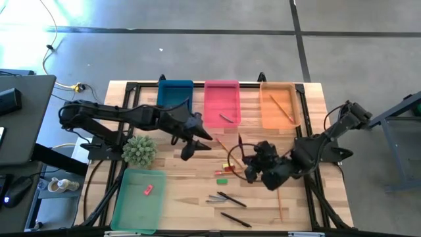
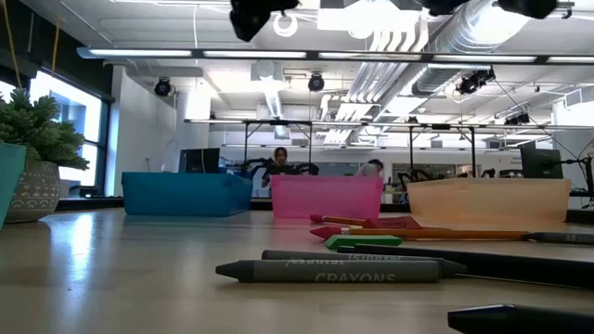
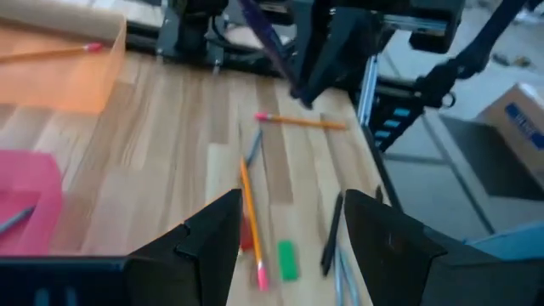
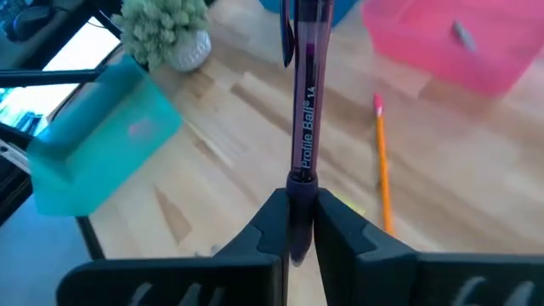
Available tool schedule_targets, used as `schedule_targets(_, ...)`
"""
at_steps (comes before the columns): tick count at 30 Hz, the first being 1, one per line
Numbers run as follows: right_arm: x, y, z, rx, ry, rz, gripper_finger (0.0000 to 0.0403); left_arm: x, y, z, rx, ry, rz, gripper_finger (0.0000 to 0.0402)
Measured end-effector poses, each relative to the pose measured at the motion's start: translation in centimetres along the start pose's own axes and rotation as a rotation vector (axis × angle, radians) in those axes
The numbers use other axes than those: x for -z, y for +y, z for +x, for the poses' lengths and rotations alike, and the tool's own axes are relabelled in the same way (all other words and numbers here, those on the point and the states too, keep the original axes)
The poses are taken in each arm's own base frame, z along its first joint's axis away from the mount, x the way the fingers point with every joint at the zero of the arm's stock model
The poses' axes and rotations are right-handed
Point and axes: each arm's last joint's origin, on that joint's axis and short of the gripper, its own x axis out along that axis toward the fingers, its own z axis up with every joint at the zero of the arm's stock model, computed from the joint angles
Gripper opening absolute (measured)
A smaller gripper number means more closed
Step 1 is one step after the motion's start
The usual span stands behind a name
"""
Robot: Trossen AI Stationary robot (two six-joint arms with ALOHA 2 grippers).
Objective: Sort crayons/erasers/pens/pencils in bins
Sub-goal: Put the violet pen into the blue bin
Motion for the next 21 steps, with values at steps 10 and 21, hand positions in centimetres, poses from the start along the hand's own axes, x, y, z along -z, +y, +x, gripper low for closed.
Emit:
schedule_targets(10,-4.2,-0.6,-1.1,-0.083,-0.106,-0.180,0.0021,-1.6,-0.1,0.7,0.032,-0.179,-0.074,0.0197)
schedule_targets(21,-8.0,-0.1,-0.7,-0.231,-0.207,-0.324,0.0021,-3.2,-0.3,0.2,0.014,-0.364,-0.099,0.0197)
